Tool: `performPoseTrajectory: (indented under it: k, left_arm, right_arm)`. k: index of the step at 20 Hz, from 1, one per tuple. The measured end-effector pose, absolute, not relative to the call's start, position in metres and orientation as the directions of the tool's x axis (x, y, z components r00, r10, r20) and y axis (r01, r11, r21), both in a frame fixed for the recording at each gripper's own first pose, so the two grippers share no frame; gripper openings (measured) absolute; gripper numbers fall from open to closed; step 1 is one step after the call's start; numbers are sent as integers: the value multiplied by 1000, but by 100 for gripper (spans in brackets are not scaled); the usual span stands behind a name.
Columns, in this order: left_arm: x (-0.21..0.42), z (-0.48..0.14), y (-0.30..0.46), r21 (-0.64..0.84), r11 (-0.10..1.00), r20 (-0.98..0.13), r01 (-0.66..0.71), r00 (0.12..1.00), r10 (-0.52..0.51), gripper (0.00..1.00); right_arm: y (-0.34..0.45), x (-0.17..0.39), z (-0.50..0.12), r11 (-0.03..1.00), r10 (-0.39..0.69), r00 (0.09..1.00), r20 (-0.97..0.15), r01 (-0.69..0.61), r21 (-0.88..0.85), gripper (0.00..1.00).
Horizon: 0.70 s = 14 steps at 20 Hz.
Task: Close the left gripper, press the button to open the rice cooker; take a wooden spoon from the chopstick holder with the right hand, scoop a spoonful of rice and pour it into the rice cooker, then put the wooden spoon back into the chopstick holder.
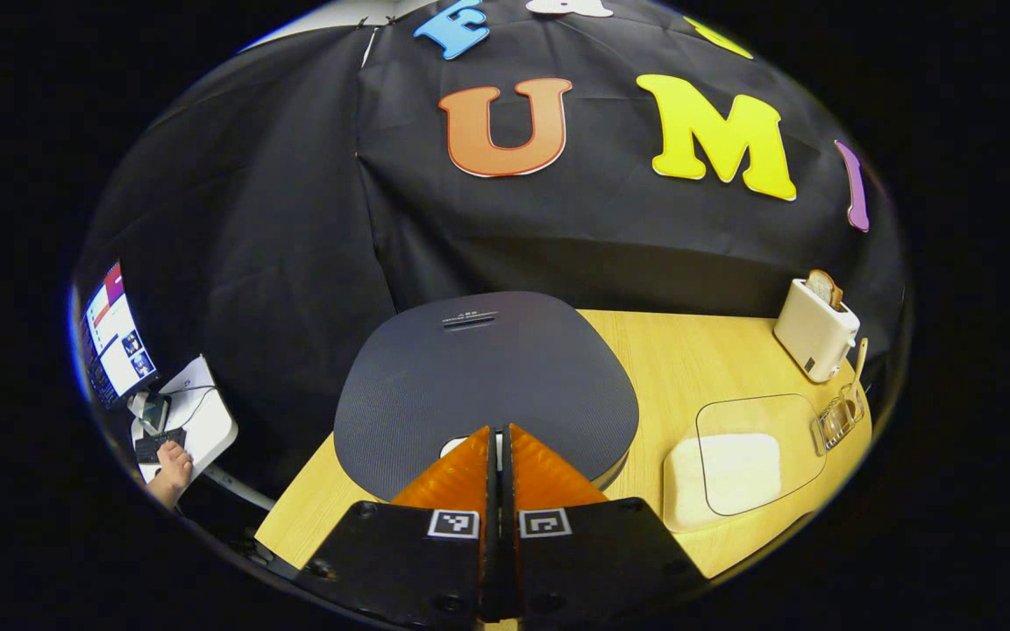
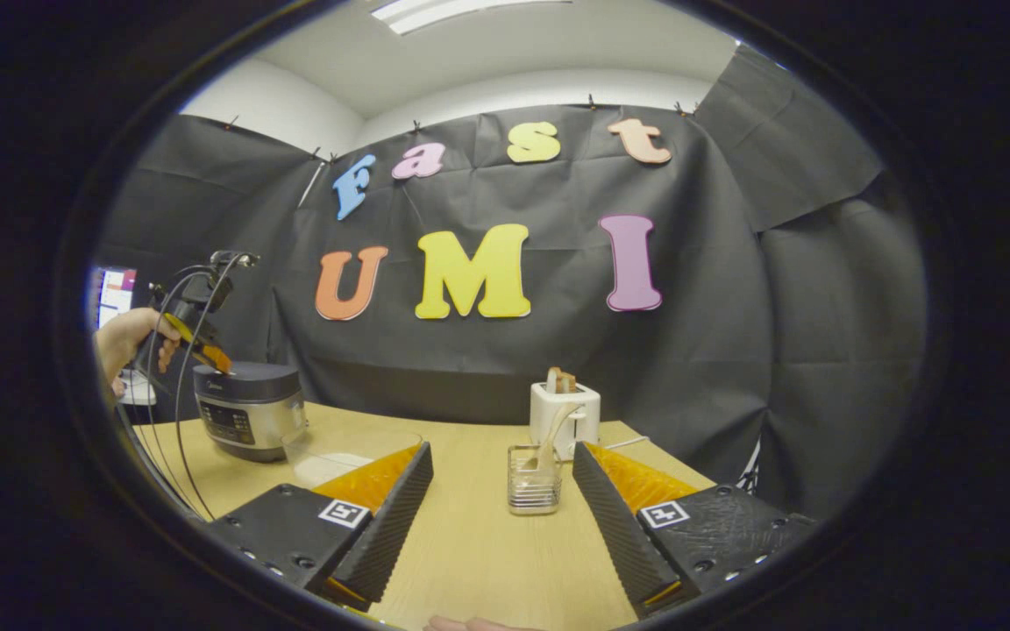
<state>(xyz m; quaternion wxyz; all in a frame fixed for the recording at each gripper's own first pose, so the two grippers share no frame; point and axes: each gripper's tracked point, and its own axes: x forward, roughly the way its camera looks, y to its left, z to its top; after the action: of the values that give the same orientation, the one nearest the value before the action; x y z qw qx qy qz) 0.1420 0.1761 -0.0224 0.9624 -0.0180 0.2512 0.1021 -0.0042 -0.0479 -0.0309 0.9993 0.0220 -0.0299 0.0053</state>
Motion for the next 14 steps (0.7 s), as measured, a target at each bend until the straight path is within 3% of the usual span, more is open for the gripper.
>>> performPoseTrajectory:
  k: [5,8,14]
  left_arm:
    - [136,7,180,-30,967,-405,-251,888,218,3]
    - [124,58,182,4,958,-240,-286,930,278,3]
    - [95,91,142,-59,979,-176,-196,967,183,3]
  right_arm:
    - [-50,-13,-30,999,7,998,62,-9,35,96]
    - [-55,-15,-31,1000,-2,998,62,0,29,96]
    - [-62,-15,-36,999,-16,999,44,14,42,96]
